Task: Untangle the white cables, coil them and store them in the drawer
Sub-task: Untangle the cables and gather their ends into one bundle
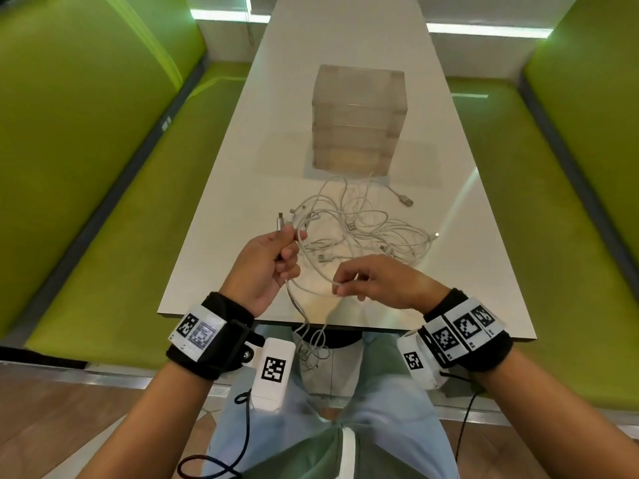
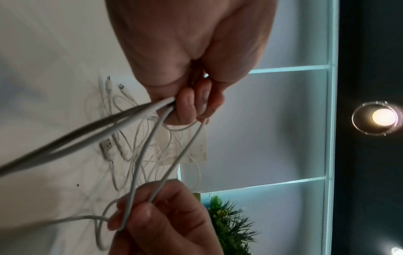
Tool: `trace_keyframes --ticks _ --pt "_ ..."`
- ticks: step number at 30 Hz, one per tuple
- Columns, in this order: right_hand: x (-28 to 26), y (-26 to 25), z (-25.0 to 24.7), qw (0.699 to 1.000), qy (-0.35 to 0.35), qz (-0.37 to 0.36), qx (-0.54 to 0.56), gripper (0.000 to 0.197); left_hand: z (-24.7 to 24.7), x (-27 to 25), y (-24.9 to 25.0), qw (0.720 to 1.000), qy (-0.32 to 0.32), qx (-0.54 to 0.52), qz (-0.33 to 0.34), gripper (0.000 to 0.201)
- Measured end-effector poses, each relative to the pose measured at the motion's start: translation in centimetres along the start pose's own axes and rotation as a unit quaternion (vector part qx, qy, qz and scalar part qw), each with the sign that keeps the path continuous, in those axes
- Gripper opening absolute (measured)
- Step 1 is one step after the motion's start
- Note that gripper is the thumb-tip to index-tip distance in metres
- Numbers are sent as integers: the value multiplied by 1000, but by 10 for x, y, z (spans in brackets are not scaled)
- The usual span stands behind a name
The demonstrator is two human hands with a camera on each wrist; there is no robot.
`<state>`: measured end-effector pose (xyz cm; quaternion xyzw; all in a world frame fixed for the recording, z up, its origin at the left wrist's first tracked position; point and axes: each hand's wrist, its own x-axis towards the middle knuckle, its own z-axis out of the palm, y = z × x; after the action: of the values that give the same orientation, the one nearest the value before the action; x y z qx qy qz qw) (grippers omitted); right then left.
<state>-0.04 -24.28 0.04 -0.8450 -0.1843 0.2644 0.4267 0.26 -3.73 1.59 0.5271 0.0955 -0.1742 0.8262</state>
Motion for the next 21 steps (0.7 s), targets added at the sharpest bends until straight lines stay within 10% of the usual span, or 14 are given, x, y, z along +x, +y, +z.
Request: trace_keyframes --ticks 8,11,15,21 --pt "24 12 -18 972 236 -12 13 38 -18 1 5 998 26 51 22 29" --pt "25 15 -12 956 293 -29 -3 19 -22 -2 5 998 22 51 31 31" --pt "28 28 -2 971 153 -20 -181 8 -22 -5 3 998 7 55 33 32" --pt "44 39 3 938 161 16 -306 22 -18 -8 0 998 -2 62 34 30"
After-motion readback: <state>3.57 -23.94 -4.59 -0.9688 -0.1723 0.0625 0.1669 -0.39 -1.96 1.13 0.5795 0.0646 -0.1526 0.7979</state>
